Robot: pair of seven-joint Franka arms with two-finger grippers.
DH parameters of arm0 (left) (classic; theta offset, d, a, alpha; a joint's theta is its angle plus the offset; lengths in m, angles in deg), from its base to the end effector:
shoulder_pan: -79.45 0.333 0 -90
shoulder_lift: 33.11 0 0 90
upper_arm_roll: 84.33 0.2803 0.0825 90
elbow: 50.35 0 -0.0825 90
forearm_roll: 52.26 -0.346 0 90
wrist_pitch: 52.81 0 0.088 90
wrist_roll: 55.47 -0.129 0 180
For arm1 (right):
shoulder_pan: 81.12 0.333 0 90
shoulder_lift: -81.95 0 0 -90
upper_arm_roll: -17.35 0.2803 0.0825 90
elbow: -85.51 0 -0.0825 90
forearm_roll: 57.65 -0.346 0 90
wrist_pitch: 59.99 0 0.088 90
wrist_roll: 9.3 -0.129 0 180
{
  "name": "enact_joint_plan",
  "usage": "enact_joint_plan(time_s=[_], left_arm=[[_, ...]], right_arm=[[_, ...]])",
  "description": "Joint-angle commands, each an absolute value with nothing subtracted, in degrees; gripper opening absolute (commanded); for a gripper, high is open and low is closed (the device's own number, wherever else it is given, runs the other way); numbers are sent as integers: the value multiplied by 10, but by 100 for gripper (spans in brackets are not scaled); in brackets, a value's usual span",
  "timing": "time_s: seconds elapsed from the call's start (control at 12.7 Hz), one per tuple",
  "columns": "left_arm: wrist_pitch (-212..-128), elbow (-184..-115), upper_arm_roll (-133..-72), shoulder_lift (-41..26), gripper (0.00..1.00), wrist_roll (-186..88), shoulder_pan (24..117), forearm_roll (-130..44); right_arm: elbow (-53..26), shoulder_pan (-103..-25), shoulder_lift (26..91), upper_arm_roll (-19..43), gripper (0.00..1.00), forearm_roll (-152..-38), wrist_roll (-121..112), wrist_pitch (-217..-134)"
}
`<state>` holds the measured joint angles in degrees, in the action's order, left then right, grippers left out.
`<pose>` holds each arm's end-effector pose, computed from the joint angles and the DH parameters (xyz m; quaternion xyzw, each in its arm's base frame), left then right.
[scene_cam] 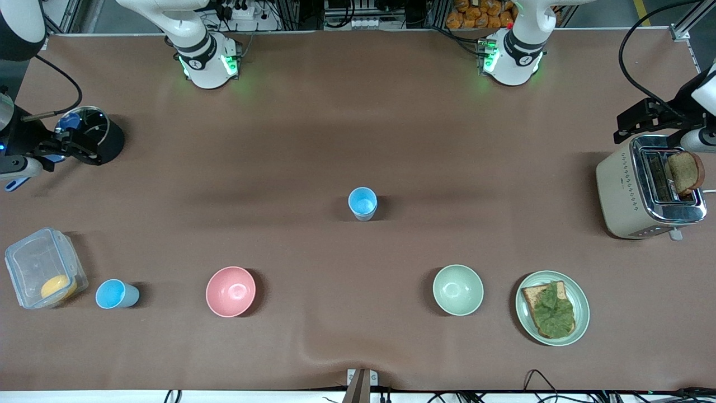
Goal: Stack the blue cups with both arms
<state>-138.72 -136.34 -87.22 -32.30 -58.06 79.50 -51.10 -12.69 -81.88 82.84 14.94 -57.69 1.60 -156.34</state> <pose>0.5125 -0.0280 0.5835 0.9988 -0.0480 -0.0078 0.0104 0.5169 -0.0287 0.5219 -0.9977 -0.0674 0.0082 0.0017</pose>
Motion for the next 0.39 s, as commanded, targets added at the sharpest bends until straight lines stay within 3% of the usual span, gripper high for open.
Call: enact_joint_plan(time_s=[0.0,0.31], left_arm=[[-1380,-1373,-885,-336,100,-581,797,-503],[-1380,-1374,-892,-338,100,-577,799,-504]], right_arm=[[-116,-830,824,159,100,-578,10,-1555],[-116,-830,824,159,100,-582,10,-1553]])
